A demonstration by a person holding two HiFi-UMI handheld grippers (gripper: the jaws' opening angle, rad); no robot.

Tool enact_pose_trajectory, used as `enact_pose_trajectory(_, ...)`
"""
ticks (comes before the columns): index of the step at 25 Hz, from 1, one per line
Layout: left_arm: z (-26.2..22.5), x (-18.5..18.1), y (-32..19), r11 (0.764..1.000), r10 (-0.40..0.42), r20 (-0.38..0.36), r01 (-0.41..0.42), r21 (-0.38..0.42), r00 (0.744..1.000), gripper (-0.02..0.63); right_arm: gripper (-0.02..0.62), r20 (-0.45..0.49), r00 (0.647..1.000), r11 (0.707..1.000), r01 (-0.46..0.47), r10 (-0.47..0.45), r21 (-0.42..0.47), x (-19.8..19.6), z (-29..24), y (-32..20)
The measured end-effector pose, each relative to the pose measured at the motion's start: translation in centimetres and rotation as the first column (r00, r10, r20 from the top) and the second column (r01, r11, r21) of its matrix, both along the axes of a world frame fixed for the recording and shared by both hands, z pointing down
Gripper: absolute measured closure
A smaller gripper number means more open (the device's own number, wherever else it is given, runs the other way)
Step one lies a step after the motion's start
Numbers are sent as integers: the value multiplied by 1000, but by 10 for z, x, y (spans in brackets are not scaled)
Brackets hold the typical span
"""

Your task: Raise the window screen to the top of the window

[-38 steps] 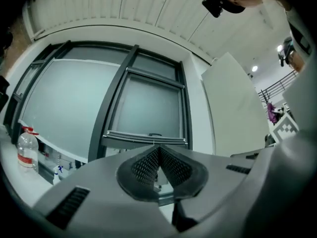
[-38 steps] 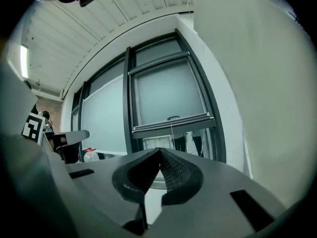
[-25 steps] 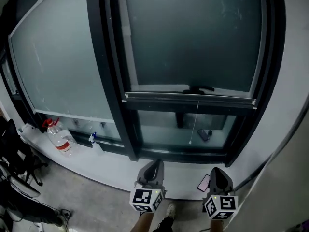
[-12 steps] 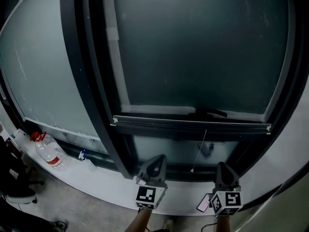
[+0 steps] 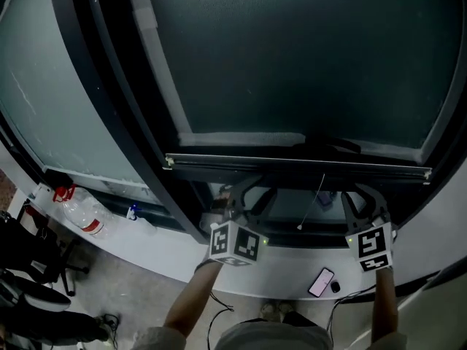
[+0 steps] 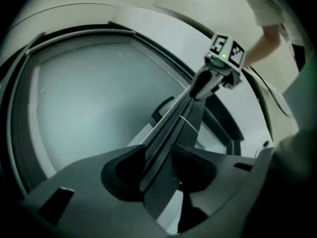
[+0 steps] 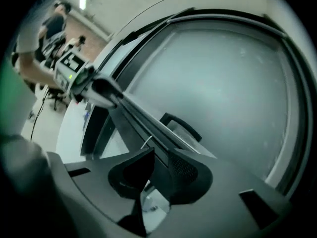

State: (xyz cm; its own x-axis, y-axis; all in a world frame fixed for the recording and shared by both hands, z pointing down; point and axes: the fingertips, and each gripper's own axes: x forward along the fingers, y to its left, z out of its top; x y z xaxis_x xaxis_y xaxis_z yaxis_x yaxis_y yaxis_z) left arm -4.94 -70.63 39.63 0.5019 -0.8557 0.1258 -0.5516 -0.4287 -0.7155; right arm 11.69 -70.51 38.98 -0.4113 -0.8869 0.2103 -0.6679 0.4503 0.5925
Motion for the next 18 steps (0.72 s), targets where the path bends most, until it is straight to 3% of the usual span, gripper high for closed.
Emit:
enact_pose_trajectory(1, -2, 0, -6, 1000, -2, 95, 2, 5, 996, 460, 523, -134, 991, 1000, 19, -20, -9, 1, 1, -9)
enact_pose_trajectory(3, -4, -4, -16, 1000, -11, 247, 14, -8, 969, 460, 523, -378, 924, 998, 44, -53, -33, 8, 8, -22)
enact_pose_trajectory(5, -4, -11, -21, 999, -30, 353, 40, -20, 935, 466, 525, -526, 847, 996, 61, -84, -60, 16, 12, -31)
enact_pose_trajectory(6, -5, -14, -23, 998, -39, 398, 51, -20, 917, 508, 525, -566, 819, 995, 70, -100, -74, 19, 11, -34)
enact_pose_trajectory(7, -5, -16, -24, 998, -43, 438, 58, -21, 898, 553, 525, -595, 796, 993, 78, -114, -86, 21, 10, -36)
enact_pose_trajectory(9, -4, -18, -27, 997, -42, 492, 67, -33, 870, 561, 525, -649, 748, 990, 86, -139, -113, 26, 9, -41)
enact_pose_trajectory(12, 7, -22, -33, 990, -41, 517, 104, -93, 855, 561, 526, -712, 680, 984, 90, -172, -152, 31, 17, -41)
enact_pose_trajectory(14, 13, -29, -39, 983, -64, 536, 144, -110, 842, 560, 529, -725, 664, 982, 96, -183, -160, 32, 17, -41)
enact_pose_trajectory(18, 12, -35, -44, 981, -95, 552, 171, -87, 829, 555, 531, -715, 669, 978, 109, -204, -177, 30, 16, -40)
